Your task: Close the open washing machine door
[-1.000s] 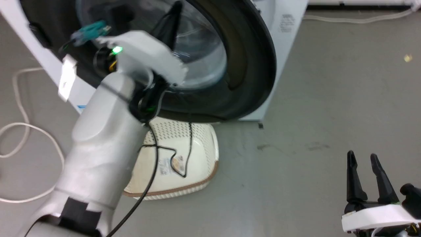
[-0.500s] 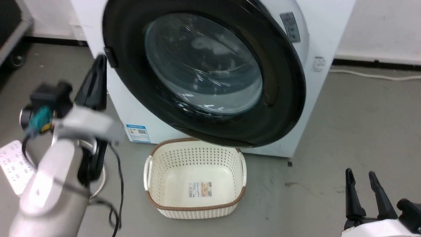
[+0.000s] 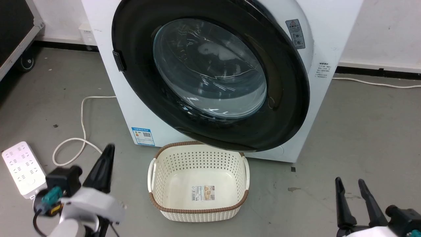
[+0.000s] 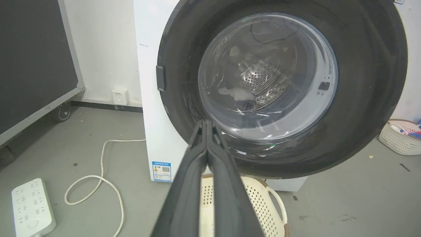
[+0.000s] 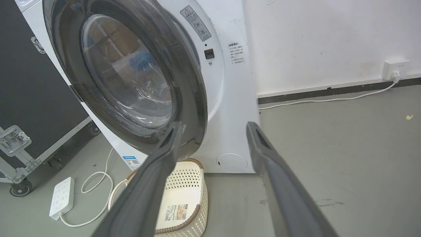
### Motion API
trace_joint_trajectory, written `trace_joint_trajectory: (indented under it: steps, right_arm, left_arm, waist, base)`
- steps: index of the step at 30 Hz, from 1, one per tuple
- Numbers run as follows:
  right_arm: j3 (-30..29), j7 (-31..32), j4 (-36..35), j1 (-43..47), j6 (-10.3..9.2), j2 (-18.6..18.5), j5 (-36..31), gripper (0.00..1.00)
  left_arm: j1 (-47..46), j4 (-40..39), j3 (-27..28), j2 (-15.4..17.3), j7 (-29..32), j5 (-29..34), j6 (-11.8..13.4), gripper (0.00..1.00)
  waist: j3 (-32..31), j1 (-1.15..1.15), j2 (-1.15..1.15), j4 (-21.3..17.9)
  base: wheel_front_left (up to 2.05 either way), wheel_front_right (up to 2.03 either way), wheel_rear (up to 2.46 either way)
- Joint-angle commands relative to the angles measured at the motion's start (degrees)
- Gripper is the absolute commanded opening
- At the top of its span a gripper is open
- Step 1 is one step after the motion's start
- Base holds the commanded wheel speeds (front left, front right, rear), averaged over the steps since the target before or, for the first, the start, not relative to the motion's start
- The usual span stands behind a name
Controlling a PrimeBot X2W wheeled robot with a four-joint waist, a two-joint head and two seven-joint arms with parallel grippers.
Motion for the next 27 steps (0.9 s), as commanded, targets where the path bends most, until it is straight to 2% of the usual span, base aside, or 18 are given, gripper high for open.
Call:
trace_joint_trajectory:
  steps: [1, 3, 4, 5, 7, 8, 9, 10, 19, 27]
  right_arm:
    - [0.13, -0.25, -0.03, 0.82, 0.05, -0.03, -0.58, 1.00]
    - [0.76, -0.25, 0.02, 1.27, 0.05, -0.03, -1.93, 1.00]
    - [0.85, -0.25, 0.12, 1.35, 0.05, -0.03, -2.08, 1.00]
    - [0.93, -0.25, 0.19, 1.37, 0.05, -0.03, -2.14, 1.00]
    - [1.05, -0.25, 0.30, 1.38, 0.05, -0.03, -2.47, 1.00]
    - [1.01, -0.25, 0.36, 1.35, 0.05, -0.03, -2.59, 0.55]
    - [0.94, -0.25, 0.36, 1.28, 0.05, -0.03, -2.83, 0.20]
    - [1.02, -0.25, 0.45, 1.22, 0.05, -0.03, -3.03, 0.00]
    - [4.53, 2.85, 2.39, -5.38, 0.05, -0.03, -3.26, 0.00]
    - [3.39, 4.08, 13.17, -19.64, 0.05, -0.03, -5.10, 0.00]
  left_arm:
    - [0.77, -0.33, 0.19, 0.07, 0.02, -0.19, 0.29, 0.00]
    - [3.51, -1.24, 1.75, -0.61, -0.18, -1.58, 2.33, 0.00]
    - [3.99, -1.49, 2.06, -0.73, -0.22, -1.78, 2.77, 0.58]
    - [4.33, -1.79, 2.05, -0.58, -0.25, -1.57, 3.02, 1.00]
    - [4.86, -2.41, 2.17, -0.50, -0.33, -1.44, 3.41, 1.00]
    - [5.07, -2.71, 2.26, -0.50, -0.37, -1.41, 3.61, 1.00]
    - [5.25, -2.98, 2.28, -0.44, -0.40, -1.28, 3.79, 1.00]
    - [5.42, -3.30, 2.25, -0.38, -0.43, -1.11, 3.99, 1.00]
    - [6.40, -6.94, 1.83, 0.18, -0.71, 0.98, 5.56, 1.00]
    - [5.76, -9.62, 2.07, -0.28, -1.04, 1.71, 5.40, 1.00]
  waist:
    - [0.02, 0.00, 0.00, -0.02]
    - [0.14, 0.00, 0.00, -0.23]
    - [0.16, 0.00, 0.00, -0.29]
    - [0.14, 0.00, 0.00, -0.37]
    - [0.15, 0.00, 0.00, -0.52]
    - [0.13, 0.00, 0.00, -0.55]
    - [0.12, 0.00, 0.00, -0.56]
    - [0.13, 0.00, 0.00, -0.55]
    - [1.38, 0.00, 0.00, 0.29]
    - [5.08, 0.00, 0.00, 3.02]
  base:
    - [0.00, 0.00, 0.00]
    - [0.00, 0.00, 0.00]
    - [0.00, 0.00, 0.00]
    - [0.00, 0.00, 0.00]
    - [0.00, 0.00, 0.00]
    - [0.00, 0.00, 0.00]
    - [0.00, 0.00, 0.00]
    - [0.00, 0.00, 0.00]
    - [0.00, 0.00, 0.00]
    - [0.00, 0.00, 0.00]
